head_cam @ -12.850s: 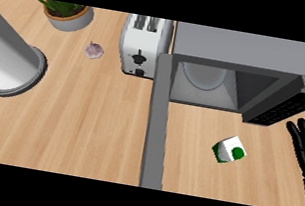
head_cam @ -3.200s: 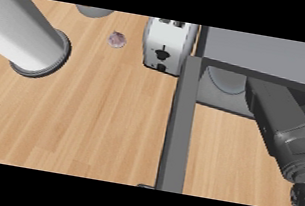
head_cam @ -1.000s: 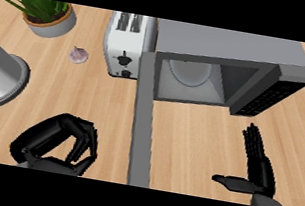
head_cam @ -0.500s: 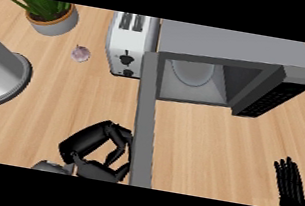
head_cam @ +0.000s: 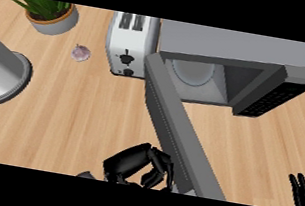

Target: Pick up the milk, place it into the microwave and close the microwave

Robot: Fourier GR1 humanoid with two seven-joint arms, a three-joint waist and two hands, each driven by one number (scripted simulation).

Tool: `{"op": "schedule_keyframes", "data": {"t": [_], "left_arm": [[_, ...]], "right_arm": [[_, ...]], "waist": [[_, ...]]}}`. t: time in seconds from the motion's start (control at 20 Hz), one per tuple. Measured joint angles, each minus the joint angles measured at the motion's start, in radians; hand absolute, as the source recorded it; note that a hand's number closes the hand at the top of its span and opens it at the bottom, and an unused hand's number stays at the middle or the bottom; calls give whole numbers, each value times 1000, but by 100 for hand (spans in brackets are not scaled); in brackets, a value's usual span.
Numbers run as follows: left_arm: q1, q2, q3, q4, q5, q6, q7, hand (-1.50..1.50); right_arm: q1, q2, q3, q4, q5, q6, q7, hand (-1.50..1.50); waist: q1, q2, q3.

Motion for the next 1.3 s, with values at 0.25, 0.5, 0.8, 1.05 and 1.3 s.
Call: {"op": "schedule_keyframes", "data": {"t": [0.25, 0.5, 0.8, 1.05, 1.3], "left_arm": [[-85, 7, -164, 51, 90, 231, 33, 150], [-190, 19, -267, 103, 185, 425, 46, 150], [-321, 26, -344, 160, 288, 596, 69, 150], [-406, 11, -368, 176, 385, 709, 53, 150], [-501, 2, -361, 224, 471, 793, 35, 150]], "right_arm": [[55, -25, 36, -179, -81, 41, 90, -150], [90, -60, 61, -335, -144, 72, 171, -150], [113, -87, 95, -478, -200, 88, 256, -150], [109, -102, 111, -547, -231, 78, 316, -150], [106, -113, 119, -610, -267, 54, 375, -150]], "waist": [[-7, 4, 0], [-33, 9, -1], [-60, 18, -1], [-86, 26, -2], [-106, 33, -2]]}}
